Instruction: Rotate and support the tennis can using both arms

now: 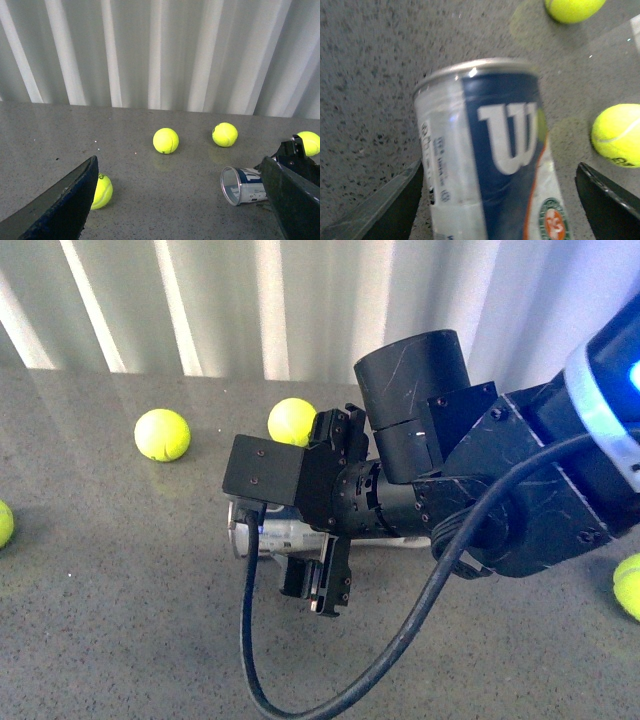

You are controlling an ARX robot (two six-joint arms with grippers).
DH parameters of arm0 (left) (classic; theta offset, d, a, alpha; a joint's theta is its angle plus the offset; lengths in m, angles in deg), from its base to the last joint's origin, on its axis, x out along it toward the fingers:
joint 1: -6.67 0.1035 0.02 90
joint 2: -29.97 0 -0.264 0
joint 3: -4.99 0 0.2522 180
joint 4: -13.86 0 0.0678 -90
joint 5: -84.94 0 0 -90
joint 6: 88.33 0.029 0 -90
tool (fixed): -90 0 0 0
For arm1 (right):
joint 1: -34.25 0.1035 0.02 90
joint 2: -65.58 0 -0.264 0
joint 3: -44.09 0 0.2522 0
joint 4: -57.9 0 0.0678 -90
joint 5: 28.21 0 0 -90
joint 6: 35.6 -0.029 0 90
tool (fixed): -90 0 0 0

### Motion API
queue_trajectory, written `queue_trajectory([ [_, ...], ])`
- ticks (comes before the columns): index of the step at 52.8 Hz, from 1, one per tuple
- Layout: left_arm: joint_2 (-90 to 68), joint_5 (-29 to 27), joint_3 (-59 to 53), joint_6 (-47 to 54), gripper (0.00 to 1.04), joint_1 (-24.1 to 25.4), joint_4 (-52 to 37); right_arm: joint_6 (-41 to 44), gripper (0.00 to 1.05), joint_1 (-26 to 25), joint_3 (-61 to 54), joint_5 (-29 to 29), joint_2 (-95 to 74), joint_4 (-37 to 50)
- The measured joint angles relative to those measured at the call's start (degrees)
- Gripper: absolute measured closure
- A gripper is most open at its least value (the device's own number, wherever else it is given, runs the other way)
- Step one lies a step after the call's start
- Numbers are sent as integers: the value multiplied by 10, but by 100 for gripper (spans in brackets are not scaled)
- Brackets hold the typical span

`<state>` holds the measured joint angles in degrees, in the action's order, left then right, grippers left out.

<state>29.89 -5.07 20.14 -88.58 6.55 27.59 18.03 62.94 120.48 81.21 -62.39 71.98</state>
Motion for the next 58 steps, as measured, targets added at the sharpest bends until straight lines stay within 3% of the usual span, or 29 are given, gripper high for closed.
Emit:
queue_trajectory([
  [3,0,0,0,0,7,0,0,-17,5,1,-11,4,23,5],
  [16,0,0,0,0,7,0,0,-106,7,-5,-125,-4,168,88],
  [23,0,0,0,0,7,0,0,-312,7,-46,-226,-155,306,186],
  [31,0,0,0,0,7,0,0,-562,7,-133,-332,-367,470,105],
  [34,0,-1,0,0,7,0,0,-610,7,-150,-353,-393,491,100],
  [40,0,2,0,0,7,0,0,-654,8,-148,-360,-377,496,107],
  [47,0,-3,0,0,7,0,0,-579,30,-165,-430,-306,496,285],
  [58,0,0,0,0,7,0,0,-544,64,-201,-500,-283,576,291],
])
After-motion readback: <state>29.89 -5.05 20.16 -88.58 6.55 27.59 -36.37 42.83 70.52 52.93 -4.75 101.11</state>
